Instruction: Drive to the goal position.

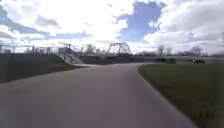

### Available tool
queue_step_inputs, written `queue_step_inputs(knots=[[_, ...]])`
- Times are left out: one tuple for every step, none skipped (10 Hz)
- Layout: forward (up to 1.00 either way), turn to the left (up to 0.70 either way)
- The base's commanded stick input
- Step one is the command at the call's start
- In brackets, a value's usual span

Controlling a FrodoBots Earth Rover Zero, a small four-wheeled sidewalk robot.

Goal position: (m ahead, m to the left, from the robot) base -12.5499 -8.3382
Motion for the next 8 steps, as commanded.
queue_step_inputs(knots=[[1.0,0.0],[1.0,0.0],[1.0,0.0],[1.0,0.0],[1.0,-0.2],[1.0,-0.27],[1.0,-0.06],[1.0,0.0]])
